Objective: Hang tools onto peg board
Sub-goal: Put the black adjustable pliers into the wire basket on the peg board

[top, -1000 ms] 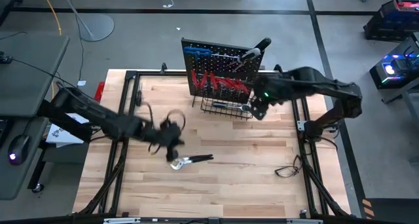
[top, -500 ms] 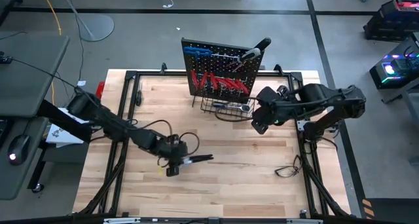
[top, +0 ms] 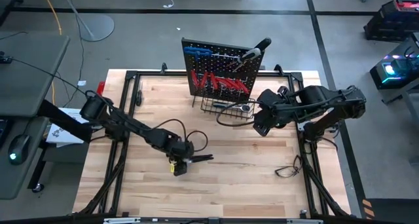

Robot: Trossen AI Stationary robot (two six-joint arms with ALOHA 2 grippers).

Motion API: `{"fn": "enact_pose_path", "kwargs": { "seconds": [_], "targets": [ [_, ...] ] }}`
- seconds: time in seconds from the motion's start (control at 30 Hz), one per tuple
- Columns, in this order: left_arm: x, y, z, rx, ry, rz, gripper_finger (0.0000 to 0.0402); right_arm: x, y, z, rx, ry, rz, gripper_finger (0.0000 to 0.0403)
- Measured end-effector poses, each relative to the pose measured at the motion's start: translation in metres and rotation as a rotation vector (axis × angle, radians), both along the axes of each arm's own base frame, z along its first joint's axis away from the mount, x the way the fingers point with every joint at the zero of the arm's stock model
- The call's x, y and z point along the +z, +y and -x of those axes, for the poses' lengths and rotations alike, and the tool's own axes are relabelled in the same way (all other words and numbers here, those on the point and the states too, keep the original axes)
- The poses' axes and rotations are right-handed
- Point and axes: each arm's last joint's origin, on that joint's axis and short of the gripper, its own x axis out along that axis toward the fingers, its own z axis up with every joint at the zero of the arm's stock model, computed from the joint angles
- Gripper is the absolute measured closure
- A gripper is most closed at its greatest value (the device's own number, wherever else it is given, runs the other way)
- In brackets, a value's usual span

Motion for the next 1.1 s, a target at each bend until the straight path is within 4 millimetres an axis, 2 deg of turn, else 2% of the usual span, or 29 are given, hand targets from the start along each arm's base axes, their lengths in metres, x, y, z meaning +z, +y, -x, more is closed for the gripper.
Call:
{"fn": "enact_pose_path", "kwargs": {
  "seconds": [0.1, 0.17, 0.23, 0.33, 0.57, 0.63, 0.7, 0.77, 1.1],
  "targets": [
    [-0.008, -0.001, -0.001, 0.034, 0.058, -0.025, 0.0121, 0.000, 0.000, 0.000, 0.006, 0.003, 0.005, 0.0183],
    [-0.011, -0.001, 0.000, 0.040, 0.077, -0.063, 0.0145, 0.000, 0.000, 0.000, 0.019, 0.009, 0.011, 0.0183],
    [-0.012, -0.001, 0.002, 0.031, 0.084, -0.091, 0.0200, 0.000, 0.000, 0.000, 0.021, 0.010, 0.012, 0.0183],
    [-0.012, -0.002, 0.003, 0.027, 0.095, -0.104, 0.0320, 0.000, 0.000, 0.000, 0.015, 0.006, 0.027, 0.0183],
    [-0.002, -0.003, 0.000, 0.023, 0.075, -0.137, 0.0318, 0.000, -0.001, 0.000, 0.009, 0.002, 0.035, 0.0183],
    [0.010, -0.002, -0.001, 0.044, 0.033, -0.151, 0.0327, 0.001, -0.001, 0.000, 0.006, 0.000, 0.044, 0.0183],
    [0.024, -0.001, -0.003, 0.035, -0.021, -0.163, 0.0370, 0.001, -0.001, 0.000, 0.006, 0.000, 0.048, 0.0183],
    [0.035, 0.002, 0.001, 0.042, -0.053, -0.201, 0.0393, 0.001, -0.001, 0.000, 0.007, 0.001, 0.045, 0.0183],
    [0.092, 0.014, 0.013, -0.015, -0.271, -0.244, 0.0398, 0.000, 0.008, 0.002, 0.045, -0.001, 0.041, 0.0183]
  ]
}}
